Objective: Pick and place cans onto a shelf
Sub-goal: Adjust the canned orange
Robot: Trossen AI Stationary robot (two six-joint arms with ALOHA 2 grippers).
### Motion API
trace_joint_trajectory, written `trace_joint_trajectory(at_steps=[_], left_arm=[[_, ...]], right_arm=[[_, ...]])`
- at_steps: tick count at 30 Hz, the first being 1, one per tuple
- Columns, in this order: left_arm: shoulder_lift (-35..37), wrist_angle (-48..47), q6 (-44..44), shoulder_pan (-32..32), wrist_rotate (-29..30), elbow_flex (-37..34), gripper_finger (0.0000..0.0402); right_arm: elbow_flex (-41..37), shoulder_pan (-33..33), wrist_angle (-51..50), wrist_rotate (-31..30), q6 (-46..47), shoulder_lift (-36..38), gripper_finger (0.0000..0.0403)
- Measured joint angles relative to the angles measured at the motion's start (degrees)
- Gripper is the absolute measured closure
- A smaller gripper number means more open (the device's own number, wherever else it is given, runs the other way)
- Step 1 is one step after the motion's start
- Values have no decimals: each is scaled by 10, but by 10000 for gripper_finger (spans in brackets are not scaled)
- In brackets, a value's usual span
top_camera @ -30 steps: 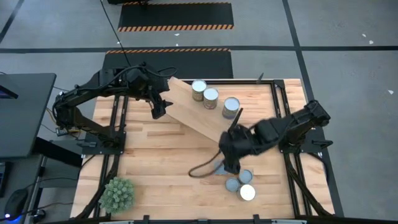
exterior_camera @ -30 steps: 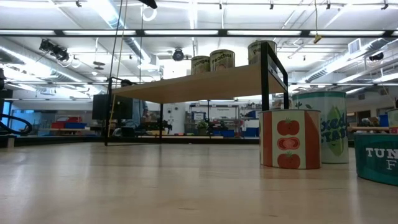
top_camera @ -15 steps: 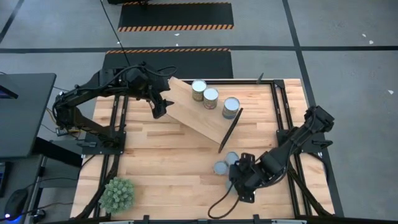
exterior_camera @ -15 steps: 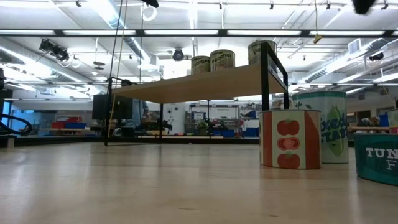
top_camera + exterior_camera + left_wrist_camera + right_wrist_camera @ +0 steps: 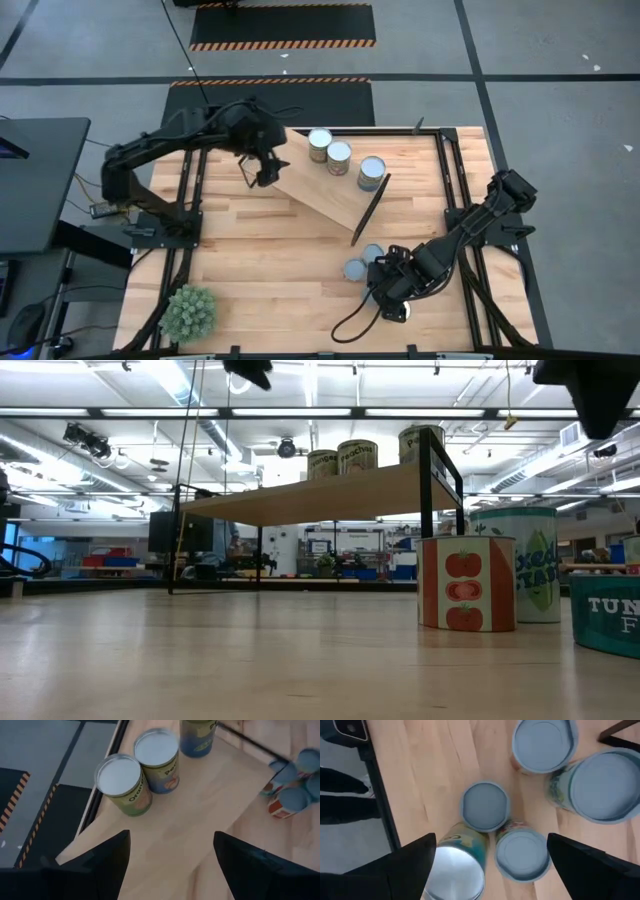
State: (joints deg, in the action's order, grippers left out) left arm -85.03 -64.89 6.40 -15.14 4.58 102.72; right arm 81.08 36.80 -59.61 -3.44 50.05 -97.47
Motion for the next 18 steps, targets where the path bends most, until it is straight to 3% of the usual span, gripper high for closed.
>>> trace_joint_trajectory(at_steps=[11,18], left_arm=[[-94,31,169,-92,-2,0,111],[-163,74,149,-150,4,0,111]], right_arm=[[0,34,-7,-33,73,25,25],[0,41,-9,-59,79,36,30]])
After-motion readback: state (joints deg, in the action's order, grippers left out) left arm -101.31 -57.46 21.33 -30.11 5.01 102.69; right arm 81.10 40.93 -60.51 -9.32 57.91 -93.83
